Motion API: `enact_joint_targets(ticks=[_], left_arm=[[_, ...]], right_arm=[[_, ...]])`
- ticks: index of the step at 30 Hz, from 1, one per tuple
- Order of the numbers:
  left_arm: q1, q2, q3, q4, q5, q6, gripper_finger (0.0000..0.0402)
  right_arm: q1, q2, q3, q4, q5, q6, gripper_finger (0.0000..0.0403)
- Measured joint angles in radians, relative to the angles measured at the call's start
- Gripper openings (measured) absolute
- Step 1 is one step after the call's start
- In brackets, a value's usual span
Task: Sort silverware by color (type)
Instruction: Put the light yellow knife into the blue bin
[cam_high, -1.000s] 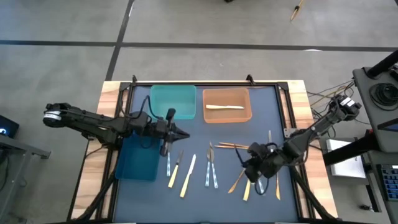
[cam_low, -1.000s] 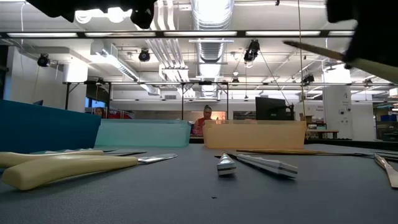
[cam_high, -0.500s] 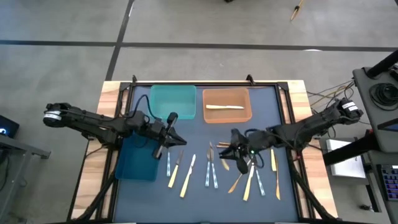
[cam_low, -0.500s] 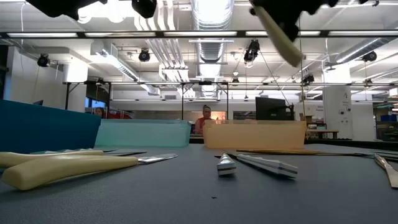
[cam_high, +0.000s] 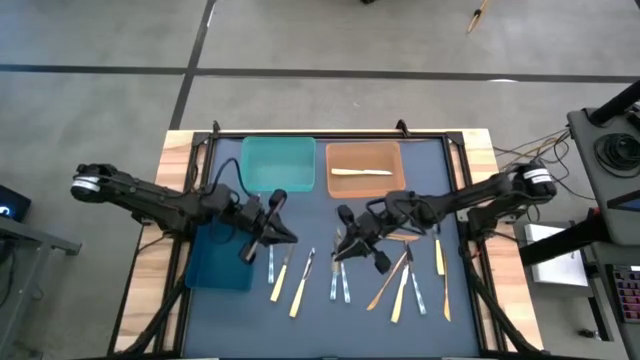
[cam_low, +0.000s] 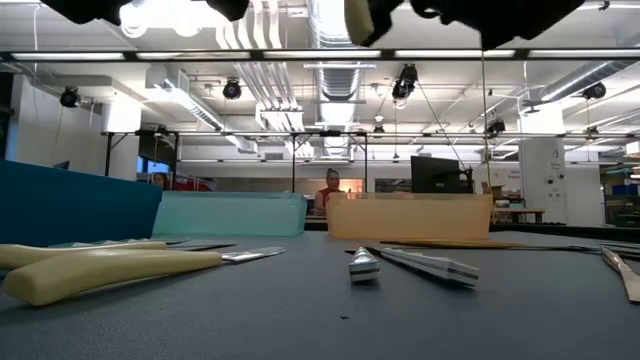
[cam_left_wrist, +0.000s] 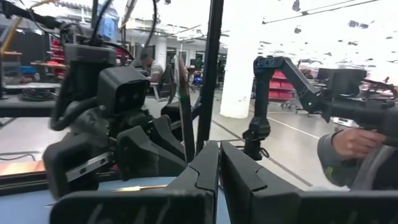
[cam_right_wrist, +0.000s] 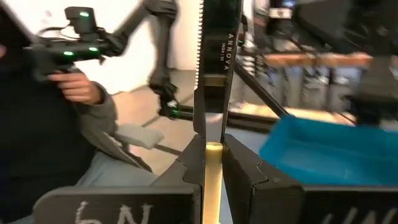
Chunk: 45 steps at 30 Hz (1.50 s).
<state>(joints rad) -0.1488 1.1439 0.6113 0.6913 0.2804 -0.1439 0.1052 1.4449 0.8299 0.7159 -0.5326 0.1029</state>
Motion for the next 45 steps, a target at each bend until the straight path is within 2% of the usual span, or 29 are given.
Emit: enact_joint_targets(ticks=[9,17,21,26,30,34,37,45], left_arm=[[-0.048,0.0,0.0,0.017,-0.001,0.0,0.0],[-0.096,0.033,0.0,0.088,-0.008,-0.023,0.0004],[-0.112,0.047,0.0,0.106,-0.009,-0.037,0.0034],[-0.113,0.048,0.0,0.1,-0.068,-0.053,0.0098],[-0.113,0.053,0.0,0.097,-0.143,-0.058,0.0152],[-0.112,0.067,0.0,0.097,-0.158,-0.06,0.0191],[-0.113,0.083,0.0,0.099,-0.131,-0.06,0.0204],[-0.112,0.09,0.0,0.094,-0.159,-0.083,0.0205]], right_arm=[[-0.008,0.199,0.214,0.031,-0.262,-0.013,0.0021],[-0.029,0.327,0.387,0.014,-0.287,-0.007,0.0021],[-0.049,0.356,0.427,0.014,-0.336,0.013,0.0021],[-0.055,0.373,0.454,-0.004,-0.367,0.019,0.0021],[-0.053,0.373,0.455,-0.023,-0.369,0.0,0.0021],[-0.058,0.373,0.455,-0.027,-0.367,-0.008,0.0021],[-0.065,0.373,0.455,-0.032,-0.368,-0.011,0.0021],[-0.07,0.373,0.455,-0.079,-0.353,-0.028,0.0021]])
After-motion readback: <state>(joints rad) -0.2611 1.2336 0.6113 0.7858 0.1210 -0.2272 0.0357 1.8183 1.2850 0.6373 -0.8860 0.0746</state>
